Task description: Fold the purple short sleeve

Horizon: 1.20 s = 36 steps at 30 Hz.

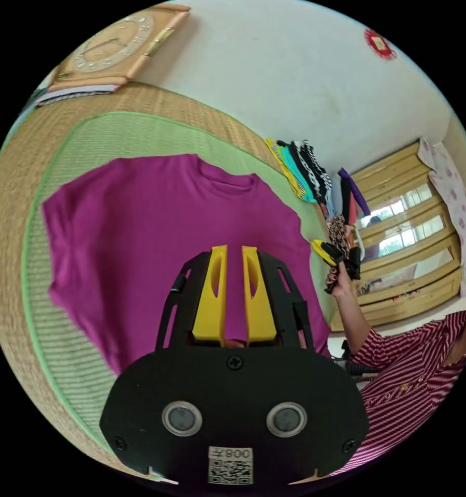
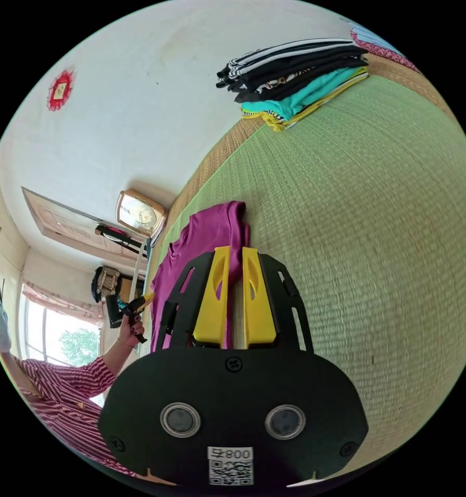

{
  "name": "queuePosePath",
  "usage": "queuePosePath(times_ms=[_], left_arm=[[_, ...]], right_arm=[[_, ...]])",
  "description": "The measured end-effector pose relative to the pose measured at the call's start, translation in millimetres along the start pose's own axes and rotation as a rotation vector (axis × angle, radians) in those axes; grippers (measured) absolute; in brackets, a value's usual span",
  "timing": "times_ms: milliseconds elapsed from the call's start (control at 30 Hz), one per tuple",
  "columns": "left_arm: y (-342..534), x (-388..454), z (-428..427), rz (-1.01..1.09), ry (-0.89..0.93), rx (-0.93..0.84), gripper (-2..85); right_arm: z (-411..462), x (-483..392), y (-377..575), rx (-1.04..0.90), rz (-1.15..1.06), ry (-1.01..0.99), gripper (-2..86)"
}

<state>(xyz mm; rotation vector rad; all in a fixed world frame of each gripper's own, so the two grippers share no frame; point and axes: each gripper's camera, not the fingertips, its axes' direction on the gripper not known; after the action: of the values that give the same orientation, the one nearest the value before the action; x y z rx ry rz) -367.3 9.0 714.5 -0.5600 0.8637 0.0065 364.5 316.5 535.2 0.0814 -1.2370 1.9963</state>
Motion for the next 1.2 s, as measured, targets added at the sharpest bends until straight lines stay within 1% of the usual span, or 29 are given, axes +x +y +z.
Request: queuePosePath(times_ms=[133, 267, 433, 533, 600, 667, 733, 800, 867, 1033, 1133, 1200], left_arm=[[-44.4, 39.5, 75.1, 0.117, 0.066, -0.074, 7.1], [-96.2, 85.0, 156.6, 0.241, 0.08, -0.135, 7.9], [-138.1, 124.4, 242.5, 0.37, -0.004, -0.218, 8.6], [-151.5, 138.5, 287.2, 0.449, -0.107, -0.245, 8.5], [-156.1, 143.7, 323.1, 0.505, -0.218, -0.303, 7.5], [-156.2, 143.7, 336.9, 0.523, -0.289, -0.297, 5.4], [-156.5, 140.5, 336.5, 0.51, -0.277, -0.244, 3.5], [-157.6, 132.9, 329.2, 0.469, -0.214, -0.168, 2.4], [-158.5, 127.3, 327.7, 0.443, -0.183, -0.137, 2.4], [-164.2, 113.6, 345.7, 0.411, -0.143, -0.158, 5.4], [-168.6, 120.6, 354.2, 0.454, -0.154, -0.131, 7.6], [-172.1, 131.2, 373.8, 0.526, -0.2, -0.177, 8.5]], right_arm=[[14.2, -7.0, 16.0, -0.012, -0.039, 0.031, 8.7], [27.0, -17.2, 24.4, -0.019, -0.095, 0.102, 9.0], [31.6, -21.8, 34.7, -0.016, -0.122, 0.121, 7.8], [36.2, -22.9, 33.6, -0.028, -0.125, 0.118, 6.8], [41.7, -24.5, 32.0, -0.049, -0.131, 0.11, 5.9], [46.2, -28.8, 31.4, -0.069, -0.145, 0.133, 4.4], [45.5, -30.7, 32.0, -0.064, -0.151, 0.148, 3.8], [44.9, -29.3, 31.2, -0.065, -0.15, 0.144, 3.4], [39.8, -23.0, 30.1, -0.049, -0.141, 0.098, 3.1], [34.0, -12.0, 27.3, -0.041, -0.123, 0.05, 2.7], [31.1, -9.2, 25.1, -0.041, -0.123, 0.04, 2.6], [31.1, -7.6, 23.5, -0.048, -0.122, 0.038, 2.6]])
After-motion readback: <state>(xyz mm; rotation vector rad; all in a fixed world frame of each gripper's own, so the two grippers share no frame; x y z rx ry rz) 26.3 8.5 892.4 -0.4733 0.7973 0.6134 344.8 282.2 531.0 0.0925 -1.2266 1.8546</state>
